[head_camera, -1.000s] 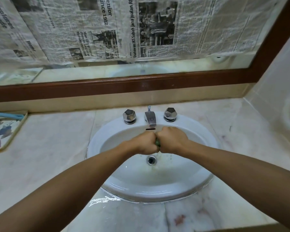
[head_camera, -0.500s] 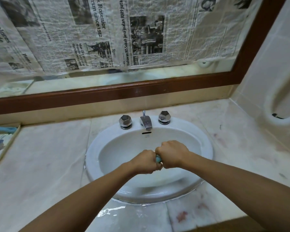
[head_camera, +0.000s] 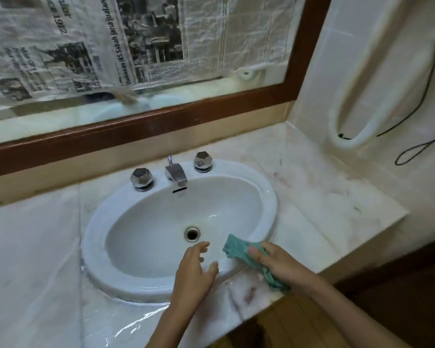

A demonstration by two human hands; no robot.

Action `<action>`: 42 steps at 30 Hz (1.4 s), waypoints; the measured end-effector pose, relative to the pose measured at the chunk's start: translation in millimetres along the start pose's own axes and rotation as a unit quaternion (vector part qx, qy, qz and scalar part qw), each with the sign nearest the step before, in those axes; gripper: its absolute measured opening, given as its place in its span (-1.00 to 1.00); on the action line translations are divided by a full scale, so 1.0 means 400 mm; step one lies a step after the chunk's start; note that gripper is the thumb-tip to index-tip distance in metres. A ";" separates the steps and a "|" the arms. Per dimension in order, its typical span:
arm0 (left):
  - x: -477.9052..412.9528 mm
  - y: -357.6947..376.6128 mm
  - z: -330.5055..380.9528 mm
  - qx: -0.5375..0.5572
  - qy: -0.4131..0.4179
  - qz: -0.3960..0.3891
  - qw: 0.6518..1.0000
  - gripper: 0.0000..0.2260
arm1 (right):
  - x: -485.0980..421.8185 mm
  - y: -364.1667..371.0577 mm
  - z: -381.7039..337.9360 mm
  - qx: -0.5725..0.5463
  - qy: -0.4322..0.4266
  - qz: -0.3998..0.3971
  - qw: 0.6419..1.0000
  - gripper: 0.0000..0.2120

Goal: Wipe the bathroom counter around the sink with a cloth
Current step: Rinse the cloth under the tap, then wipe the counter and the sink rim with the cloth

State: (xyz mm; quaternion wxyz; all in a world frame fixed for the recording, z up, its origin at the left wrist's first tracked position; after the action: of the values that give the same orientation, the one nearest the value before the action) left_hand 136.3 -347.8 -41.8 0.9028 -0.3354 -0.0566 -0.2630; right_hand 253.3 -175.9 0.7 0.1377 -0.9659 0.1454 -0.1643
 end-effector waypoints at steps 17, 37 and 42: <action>-0.069 0.387 0.330 -0.203 0.160 0.070 0.964 -0.43 | -0.033 -0.468 0.124 -0.385 0.093 0.100 0.913 -0.76; -0.295 0.459 0.417 -0.197 -0.029 0.114 0.973 -0.38 | -0.296 -0.737 0.411 0.538 -0.135 0.062 0.830 -0.43; -0.434 0.486 0.463 -0.136 -0.137 0.113 0.975 -0.37 | -0.401 -0.788 0.405 0.538 -0.116 0.062 0.833 -0.44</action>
State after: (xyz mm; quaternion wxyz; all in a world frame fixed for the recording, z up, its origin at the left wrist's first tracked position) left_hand 101.4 -30.6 -59.7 0.8563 -0.4921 -0.1047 -0.1163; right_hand 240.6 201.9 -92.1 0.6613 -0.7402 0.0761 -0.0947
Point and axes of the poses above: each hand's wrist, its own x-axis away from the middle knuckle, its own y-axis out of the palm, z = x × y, the point moved 2 cm from there along -x, towards the middle knuckle, and after that the axes turned 12 degrees about -y, right-handed, at the moved point
